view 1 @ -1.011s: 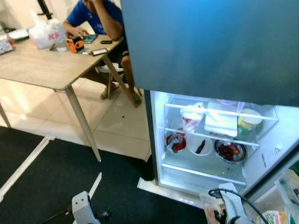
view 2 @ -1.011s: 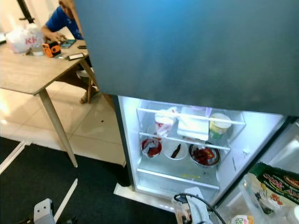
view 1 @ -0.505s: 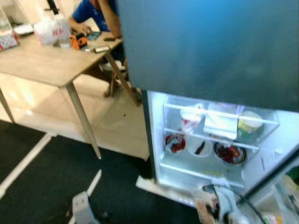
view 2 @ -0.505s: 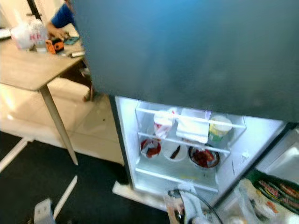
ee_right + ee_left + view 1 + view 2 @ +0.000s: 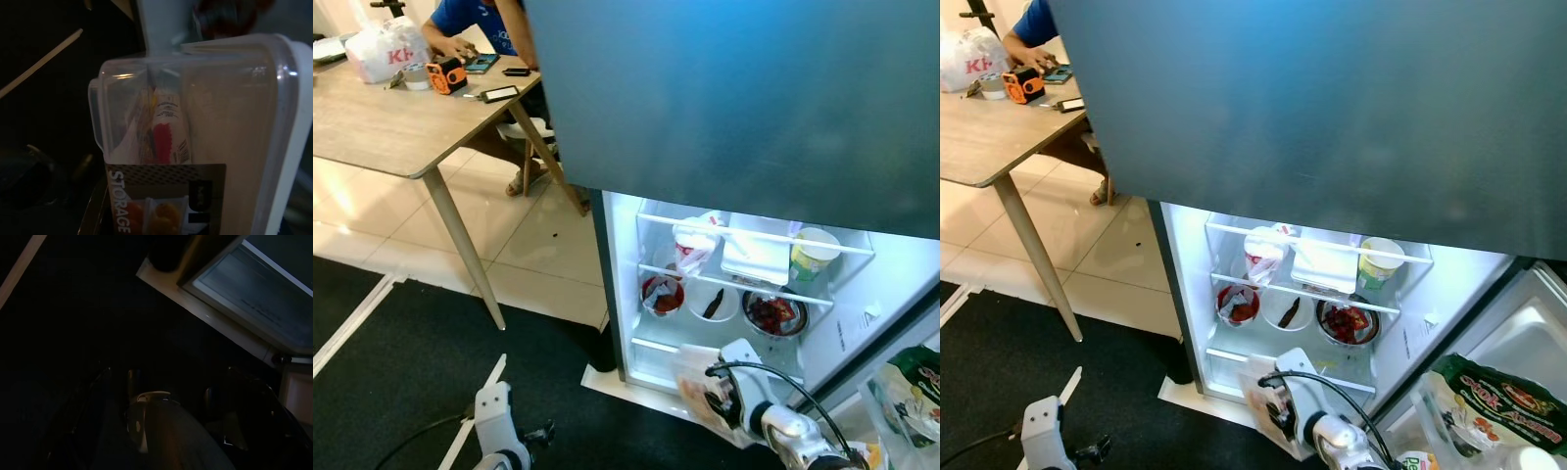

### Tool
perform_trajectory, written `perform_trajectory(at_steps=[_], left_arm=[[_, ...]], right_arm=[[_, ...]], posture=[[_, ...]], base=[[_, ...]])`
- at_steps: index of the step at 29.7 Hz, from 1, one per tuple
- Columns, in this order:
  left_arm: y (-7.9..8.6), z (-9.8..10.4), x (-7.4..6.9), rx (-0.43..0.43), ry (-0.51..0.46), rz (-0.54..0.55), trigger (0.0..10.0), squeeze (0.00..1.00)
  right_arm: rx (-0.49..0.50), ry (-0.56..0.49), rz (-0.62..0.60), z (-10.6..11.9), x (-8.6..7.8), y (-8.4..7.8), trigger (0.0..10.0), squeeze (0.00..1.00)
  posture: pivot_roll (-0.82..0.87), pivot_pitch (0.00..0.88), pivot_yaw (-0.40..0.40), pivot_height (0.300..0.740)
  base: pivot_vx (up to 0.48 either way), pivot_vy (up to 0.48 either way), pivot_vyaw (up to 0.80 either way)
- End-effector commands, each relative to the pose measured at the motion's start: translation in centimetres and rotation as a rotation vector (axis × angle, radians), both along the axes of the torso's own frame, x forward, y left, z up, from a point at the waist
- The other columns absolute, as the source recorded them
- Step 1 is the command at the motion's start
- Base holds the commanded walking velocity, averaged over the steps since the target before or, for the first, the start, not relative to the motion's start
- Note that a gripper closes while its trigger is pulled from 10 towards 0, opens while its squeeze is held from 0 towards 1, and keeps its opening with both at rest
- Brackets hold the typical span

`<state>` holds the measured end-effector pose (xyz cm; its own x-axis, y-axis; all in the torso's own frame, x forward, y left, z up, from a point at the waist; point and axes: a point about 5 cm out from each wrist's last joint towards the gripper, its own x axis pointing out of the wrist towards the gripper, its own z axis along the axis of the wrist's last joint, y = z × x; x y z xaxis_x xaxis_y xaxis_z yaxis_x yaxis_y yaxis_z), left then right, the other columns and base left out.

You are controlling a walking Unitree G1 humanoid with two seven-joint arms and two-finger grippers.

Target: Restocking fridge

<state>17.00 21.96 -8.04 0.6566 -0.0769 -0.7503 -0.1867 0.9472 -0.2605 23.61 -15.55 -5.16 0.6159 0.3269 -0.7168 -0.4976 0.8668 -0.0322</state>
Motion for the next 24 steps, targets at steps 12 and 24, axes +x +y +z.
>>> perform_trajectory(at_steps=[12, 24], left_arm=[[-0.6, 1.6, 3.0, 0.145, -0.076, -0.359, 10.0, 0.00], [-0.9, 2.2, 4.0, 0.150, -0.106, -0.389, 10.0, 0.00]], right_arm=[[-0.281, -0.197, 0.174, 2.5, 3.3, -0.8, 10.0, 0.00], [-0.364, -0.254, 0.481, 3.9, 4.3, -0.3, 10.0, 0.00]], posture=[[-0.06, 0.000, 0.034, 0.735], [-0.06, 0.000, 0.034, 0.680]], base=[[0.000, 0.000, 0.00], [0.000, 0.000, 0.00]])
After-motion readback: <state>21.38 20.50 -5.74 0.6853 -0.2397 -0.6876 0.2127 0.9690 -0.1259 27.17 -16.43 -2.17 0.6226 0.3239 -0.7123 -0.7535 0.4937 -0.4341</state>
